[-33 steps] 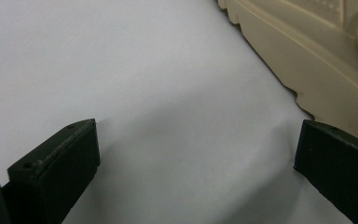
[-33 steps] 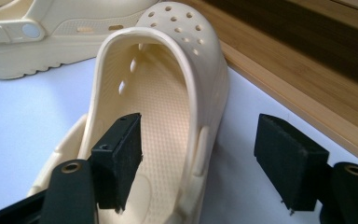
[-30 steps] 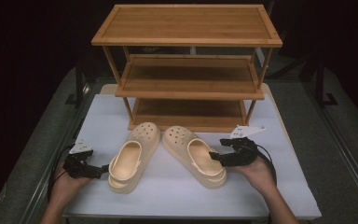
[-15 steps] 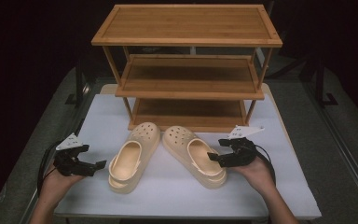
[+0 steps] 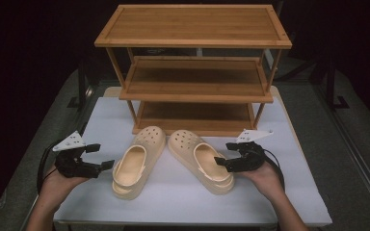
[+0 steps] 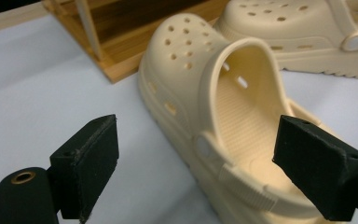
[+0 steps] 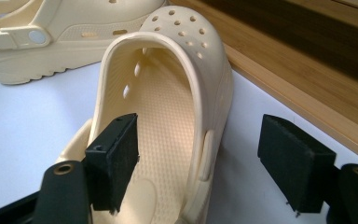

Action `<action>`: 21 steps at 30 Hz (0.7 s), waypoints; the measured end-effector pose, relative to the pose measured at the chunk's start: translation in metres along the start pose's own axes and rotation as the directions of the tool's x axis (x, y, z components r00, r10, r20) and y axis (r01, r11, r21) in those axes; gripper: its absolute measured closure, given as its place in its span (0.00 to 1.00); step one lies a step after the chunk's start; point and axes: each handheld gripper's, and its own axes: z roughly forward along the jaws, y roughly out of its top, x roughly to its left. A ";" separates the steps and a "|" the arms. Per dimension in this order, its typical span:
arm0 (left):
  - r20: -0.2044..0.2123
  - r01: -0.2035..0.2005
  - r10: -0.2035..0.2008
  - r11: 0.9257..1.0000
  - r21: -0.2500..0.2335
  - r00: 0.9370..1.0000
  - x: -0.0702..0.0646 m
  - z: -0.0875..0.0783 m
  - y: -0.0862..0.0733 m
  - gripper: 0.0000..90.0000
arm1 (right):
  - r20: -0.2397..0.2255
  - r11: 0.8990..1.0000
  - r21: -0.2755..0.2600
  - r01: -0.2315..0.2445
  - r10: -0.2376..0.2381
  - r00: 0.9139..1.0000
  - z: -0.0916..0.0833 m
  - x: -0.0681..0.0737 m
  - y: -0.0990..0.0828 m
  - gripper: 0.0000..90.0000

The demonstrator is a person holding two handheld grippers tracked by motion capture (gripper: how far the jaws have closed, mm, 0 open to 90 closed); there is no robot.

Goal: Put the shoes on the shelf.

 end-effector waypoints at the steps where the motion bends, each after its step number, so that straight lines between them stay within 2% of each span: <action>1: 0.007 -0.006 0.006 1.000 -0.002 1.000 -0.001 0.001 0.002 0.16 | 0.000 1.000 0.000 -0.002 0.002 1.000 0.000 0.000 0.000 0.32; 4: 0.028 -0.024 0.024 1.000 -0.001 0.999 -0.005 0.005 0.008 0.18 | 0.000 1.000 0.001 -0.002 0.002 1.000 0.000 0.000 0.000 0.32; 8: 0.046 -0.044 0.044 0.999 -0.009 0.998 -0.009 0.014 0.017 0.28 | -0.003 1.000 0.003 -0.002 0.002 1.000 0.001 0.000 0.000 0.32; 11: 0.064 -0.062 0.063 0.998 -0.009 0.996 -0.012 0.021 0.022 0.39 | -0.004 1.000 0.003 -0.001 0.001 1.000 0.002 0.000 0.000 0.32; 12: 0.077 -0.079 0.078 0.997 0.003 0.994 -0.013 0.028 0.025 0.43 | -0.005 1.000 0.002 -0.002 0.002 1.000 0.001 0.000 0.000 0.32; 13: 0.077 -0.079 0.078 0.997 0.003 0.994 -0.013 0.028 0.025 0.46 | -0.006 1.000 0.002 -0.003 0.003 1.000 0.001 0.000 0.000 0.32; 15: 0.093 -0.095 0.094 0.995 0.014 0.991 -0.014 0.038 0.030 0.52 | -0.007 1.000 0.000 -0.002 0.002 1.000 0.001 -0.001 0.001 0.33; 21: 0.065 -0.103 0.099 0.993 0.058 0.993 -0.012 0.054 0.036 0.62 | -0.011 1.000 -0.005 -0.002 0.002 1.000 0.001 -0.002 0.002 0.37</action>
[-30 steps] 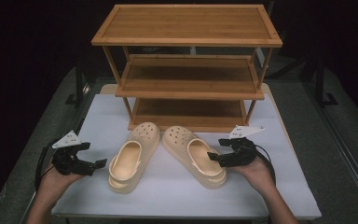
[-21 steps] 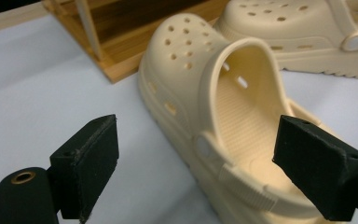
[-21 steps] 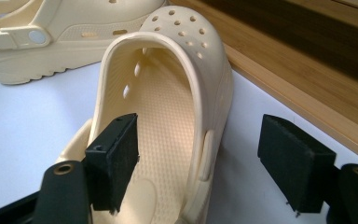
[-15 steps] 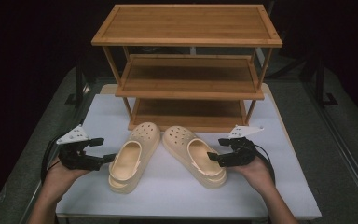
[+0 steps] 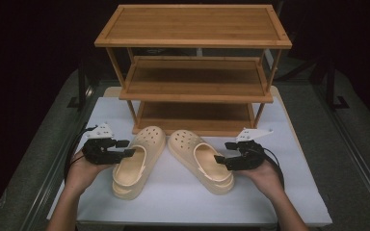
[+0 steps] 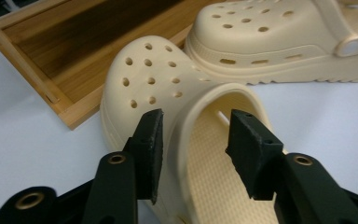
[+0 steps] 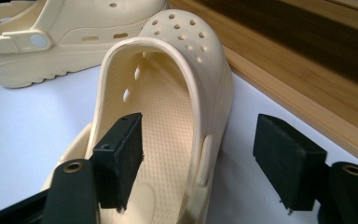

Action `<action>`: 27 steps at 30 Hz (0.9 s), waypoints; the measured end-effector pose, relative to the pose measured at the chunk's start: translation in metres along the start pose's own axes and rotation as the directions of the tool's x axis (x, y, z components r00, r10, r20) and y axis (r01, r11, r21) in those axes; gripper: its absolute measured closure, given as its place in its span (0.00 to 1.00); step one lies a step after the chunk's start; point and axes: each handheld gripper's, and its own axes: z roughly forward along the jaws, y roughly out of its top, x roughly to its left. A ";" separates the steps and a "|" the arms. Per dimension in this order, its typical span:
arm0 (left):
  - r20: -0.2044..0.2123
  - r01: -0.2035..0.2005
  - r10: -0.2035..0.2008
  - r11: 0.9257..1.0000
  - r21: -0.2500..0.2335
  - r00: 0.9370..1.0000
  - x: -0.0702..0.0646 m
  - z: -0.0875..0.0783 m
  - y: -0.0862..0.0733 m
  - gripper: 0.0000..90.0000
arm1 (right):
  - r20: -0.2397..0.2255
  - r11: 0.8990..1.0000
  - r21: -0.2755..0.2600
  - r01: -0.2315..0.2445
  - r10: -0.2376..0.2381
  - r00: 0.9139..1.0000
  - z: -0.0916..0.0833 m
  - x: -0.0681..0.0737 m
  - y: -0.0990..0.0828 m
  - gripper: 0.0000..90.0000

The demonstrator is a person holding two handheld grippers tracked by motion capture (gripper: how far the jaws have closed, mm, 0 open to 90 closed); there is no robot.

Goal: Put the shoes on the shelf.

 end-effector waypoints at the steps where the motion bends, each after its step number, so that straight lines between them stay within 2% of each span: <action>1: -0.006 -0.007 0.007 1.000 0.009 1.000 0.001 0.002 0.000 0.63 | -0.002 1.000 -0.001 0.002 -0.002 1.000 0.001 0.000 0.001 0.39; 3: -0.013 -0.006 0.006 1.000 0.012 1.000 0.001 0.004 0.000 0.63 | -0.005 1.000 0.000 0.005 -0.005 1.000 0.001 0.000 0.002 0.40; 4: -0.022 -0.015 0.016 1.000 0.024 1.000 0.002 0.006 -0.001 0.65 | -0.009 1.000 -0.004 0.010 -0.010 1.000 0.004 0.000 0.004 0.44; 5: -0.022 -0.015 0.016 1.000 0.024 1.000 0.002 0.006 -0.001 0.65 | -0.009 1.000 -0.004 0.010 -0.010 1.000 0.004 0.000 0.004 0.44; 6: -0.022 -0.017 0.018 0.999 0.029 1.000 0.002 0.009 -0.002 0.65 | -0.015 1.000 0.001 0.017 -0.017 1.000 0.008 -0.002 0.007 0.50; 7: -0.022 -0.017 0.018 0.999 0.029 1.000 0.002 0.009 -0.002 0.65 | -0.015 1.000 0.001 0.017 -0.017 1.000 0.008 -0.002 0.007 0.50; 11: -0.033 -0.031 0.033 0.998 0.052 0.999 0.003 0.013 -0.003 0.68 | -0.017 0.999 0.008 0.036 -0.035 0.999 0.018 -0.005 0.014 0.60; 16: -0.047 -0.024 0.026 0.998 0.054 0.999 0.003 0.014 -0.003 0.72 | -0.020 0.997 0.028 0.075 -0.075 0.997 0.034 -0.006 0.023 0.72; 20: -0.054 -0.019 0.022 0.998 0.054 0.998 0.004 0.014 -0.003 0.74 | -0.027 0.995 0.036 0.090 -0.089 0.996 0.039 -0.004 0.028 0.76; 21: -0.065 -0.028 0.032 0.997 0.067 0.997 0.004 0.015 -0.003 0.74 | -0.022 0.994 0.036 0.103 -0.102 0.994 0.041 -0.002 0.029 0.77; 23: -0.069 -0.027 0.032 0.997 0.069 0.997 0.003 0.016 -0.003 0.74 | -0.015 0.994 0.036 0.107 -0.106 0.994 0.042 -0.001 0.029 0.78; 27: -0.096 -0.049 0.057 0.996 0.075 0.994 0.000 0.016 -0.003 0.77 | -0.002 0.992 0.036 0.124 -0.124 0.992 0.041 0.000 0.029 0.83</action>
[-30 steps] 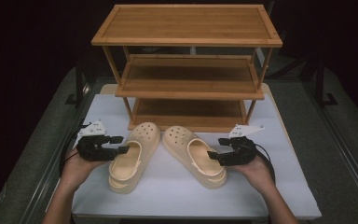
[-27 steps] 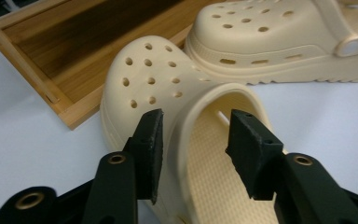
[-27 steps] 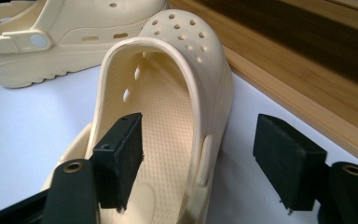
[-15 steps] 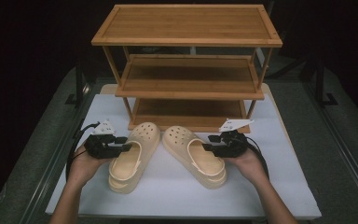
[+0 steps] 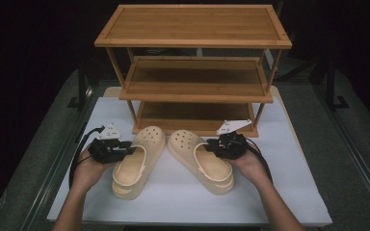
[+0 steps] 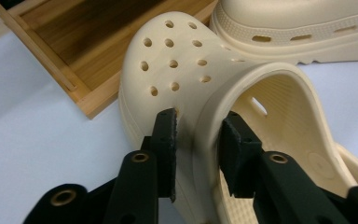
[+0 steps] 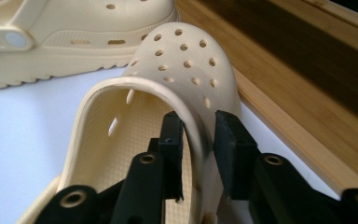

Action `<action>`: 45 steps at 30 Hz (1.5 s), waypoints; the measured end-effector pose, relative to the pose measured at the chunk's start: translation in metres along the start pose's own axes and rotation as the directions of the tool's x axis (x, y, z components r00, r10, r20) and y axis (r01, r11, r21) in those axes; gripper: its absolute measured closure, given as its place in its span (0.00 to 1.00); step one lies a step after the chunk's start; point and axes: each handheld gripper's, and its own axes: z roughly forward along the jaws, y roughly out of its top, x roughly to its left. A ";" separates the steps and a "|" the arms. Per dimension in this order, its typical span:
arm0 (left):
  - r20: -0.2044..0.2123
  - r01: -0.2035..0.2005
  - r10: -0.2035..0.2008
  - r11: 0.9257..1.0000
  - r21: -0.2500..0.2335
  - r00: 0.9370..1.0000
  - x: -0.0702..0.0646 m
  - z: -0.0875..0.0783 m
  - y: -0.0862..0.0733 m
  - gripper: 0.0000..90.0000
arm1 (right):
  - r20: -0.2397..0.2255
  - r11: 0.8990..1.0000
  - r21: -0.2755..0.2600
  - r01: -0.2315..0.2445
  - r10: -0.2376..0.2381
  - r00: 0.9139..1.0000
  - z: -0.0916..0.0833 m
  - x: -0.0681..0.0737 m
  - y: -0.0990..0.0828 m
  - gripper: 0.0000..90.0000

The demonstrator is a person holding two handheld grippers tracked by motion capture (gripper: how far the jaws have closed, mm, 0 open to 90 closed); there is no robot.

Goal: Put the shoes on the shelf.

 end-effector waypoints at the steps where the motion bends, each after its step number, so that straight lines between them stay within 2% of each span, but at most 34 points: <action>1: 0.000 0.000 0.000 1.000 0.000 1.000 0.000 0.000 0.000 0.79 | 0.009 1.000 0.003 0.011 -0.011 1.000 0.000 0.001 0.000 0.84; 4: -0.031 -0.019 0.020 1.000 0.009 0.999 -0.004 -0.001 0.001 0.83 | 0.025 0.999 0.002 0.032 -0.032 0.999 -0.001 0.004 0.001 0.87; 9: -0.042 -0.020 0.020 1.000 0.010 0.999 -0.004 -0.002 0.001 0.86 | 0.049 0.999 0.002 0.046 -0.046 0.998 -0.002 0.005 0.001 0.90; 13: -0.054 -0.021 0.022 1.000 0.011 0.998 -0.006 -0.002 0.002 0.87 | 0.084 0.999 -0.003 0.033 -0.033 0.996 -0.006 0.004 0.001 0.93; 16: -0.065 -0.017 0.017 1.000 0.006 0.998 -0.006 -0.002 0.003 0.89 | 0.082 1.000 -0.009 0.015 -0.014 0.997 -0.009 0.001 0.000 0.93; 19: -0.078 0.005 -0.005 1.000 -0.007 0.997 -0.007 -0.003 0.005 0.90 | 0.095 1.000 -0.008 0.020 -0.019 0.995 -0.011 0.002 0.000 0.93; 24: -0.079 0.013 -0.014 1.000 -0.014 0.997 -0.009 -0.002 0.009 0.91 | 0.119 1.000 0.001 0.013 -0.013 0.993 -0.017 0.001 0.000 0.93; 25: -0.081 0.007 -0.007 1.000 -0.005 0.997 -0.009 -0.002 0.011 0.91 | 0.121 1.000 -0.002 0.008 -0.008 0.993 -0.019 0.000 -0.001 0.93; 28: -0.082 0.021 -0.022 1.000 -0.015 0.996 -0.010 -0.001 0.014 0.92 | 0.138 1.000 -0.016 0.000 0.002 0.990 -0.025 -0.003 -0.001 0.93; 39: -0.062 0.003 -0.005 1.000 -0.026 0.998 -0.017 0.011 0.035 0.92 | 0.205 0.998 -0.037 -0.042 0.049 0.978 -0.045 -0.020 -0.002 0.93; 44: -0.069 -0.008 0.004 0.998 -0.058 0.998 -0.017 0.021 0.055 0.92 | 0.236 0.998 -0.036 -0.054 0.061 0.970 -0.048 -0.029 0.000 0.93; 45: -0.069 -0.008 0.004 0.998 -0.058 0.998 -0.017 0.021 0.055 0.92 | 0.240 0.998 -0.036 -0.057 0.064 0.969 -0.048 -0.030 0.001 0.93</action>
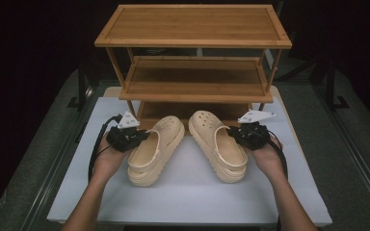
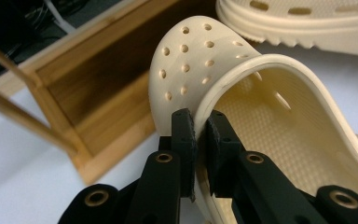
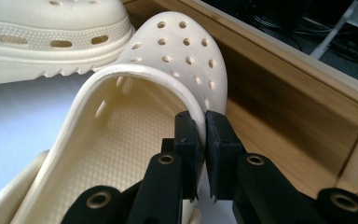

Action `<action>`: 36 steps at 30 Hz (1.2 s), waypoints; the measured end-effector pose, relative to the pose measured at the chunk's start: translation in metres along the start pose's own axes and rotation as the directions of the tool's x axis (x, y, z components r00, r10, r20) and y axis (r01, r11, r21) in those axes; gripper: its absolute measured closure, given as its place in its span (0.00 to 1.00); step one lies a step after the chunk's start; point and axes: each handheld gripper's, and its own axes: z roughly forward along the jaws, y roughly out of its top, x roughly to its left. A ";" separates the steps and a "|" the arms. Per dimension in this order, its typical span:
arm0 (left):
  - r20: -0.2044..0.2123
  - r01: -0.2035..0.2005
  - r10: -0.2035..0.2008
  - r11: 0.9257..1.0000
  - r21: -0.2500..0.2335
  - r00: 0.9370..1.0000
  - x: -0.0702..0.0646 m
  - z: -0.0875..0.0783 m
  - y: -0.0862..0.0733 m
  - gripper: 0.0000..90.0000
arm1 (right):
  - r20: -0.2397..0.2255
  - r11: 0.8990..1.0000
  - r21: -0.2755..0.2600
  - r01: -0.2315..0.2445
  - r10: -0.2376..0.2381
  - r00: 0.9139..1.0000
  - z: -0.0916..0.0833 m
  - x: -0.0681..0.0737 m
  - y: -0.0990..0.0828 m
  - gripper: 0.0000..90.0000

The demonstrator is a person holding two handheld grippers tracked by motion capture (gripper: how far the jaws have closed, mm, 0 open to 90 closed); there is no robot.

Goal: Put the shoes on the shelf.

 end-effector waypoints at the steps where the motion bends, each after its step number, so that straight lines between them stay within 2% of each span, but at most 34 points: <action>1: 0.000 -0.002 0.002 1.000 -0.008 1.000 0.000 0.004 0.007 0.92 | 0.008 1.000 -0.001 -0.002 0.002 1.000 0.000 -0.002 0.001 0.93; 6: -0.010 -0.006 0.006 1.000 -0.025 1.000 0.000 0.018 0.020 0.92 | 0.044 1.000 0.000 -0.026 0.026 0.999 0.003 -0.010 0.005 0.93; 13: -0.029 0.008 -0.010 0.999 -0.051 1.000 0.003 0.035 0.034 0.92 | 0.083 0.997 -0.012 -0.073 0.074 0.994 0.013 -0.023 0.005 0.93; 16: -0.040 0.008 -0.010 0.999 -0.053 0.999 0.003 0.040 0.037 0.92 | 0.095 0.997 -0.010 -0.078 0.079 0.992 0.017 -0.026 0.006 0.93; 18: -0.067 -0.002 -0.002 0.998 -0.055 0.998 0.004 0.046 0.042 0.92 | 0.109 0.997 -0.003 -0.083 0.083 0.991 0.022 -0.030 0.007 0.93; 24: -0.105 -0.012 0.008 0.999 -0.034 0.994 0.007 0.059 0.048 0.92 | 0.123 0.996 -0.004 -0.086 0.086 0.989 0.029 -0.033 0.012 0.93; 27: -0.133 -0.005 0.001 0.999 -0.033 0.991 0.006 0.068 0.050 0.92 | 0.133 0.996 -0.011 -0.087 0.088 0.987 0.035 -0.033 0.014 0.93; 36: -0.166 0.027 -0.033 0.999 -0.039 0.986 0.010 0.088 0.051 0.92 | 0.162 0.996 -0.012 -0.089 0.090 0.983 0.051 -0.034 0.020 0.93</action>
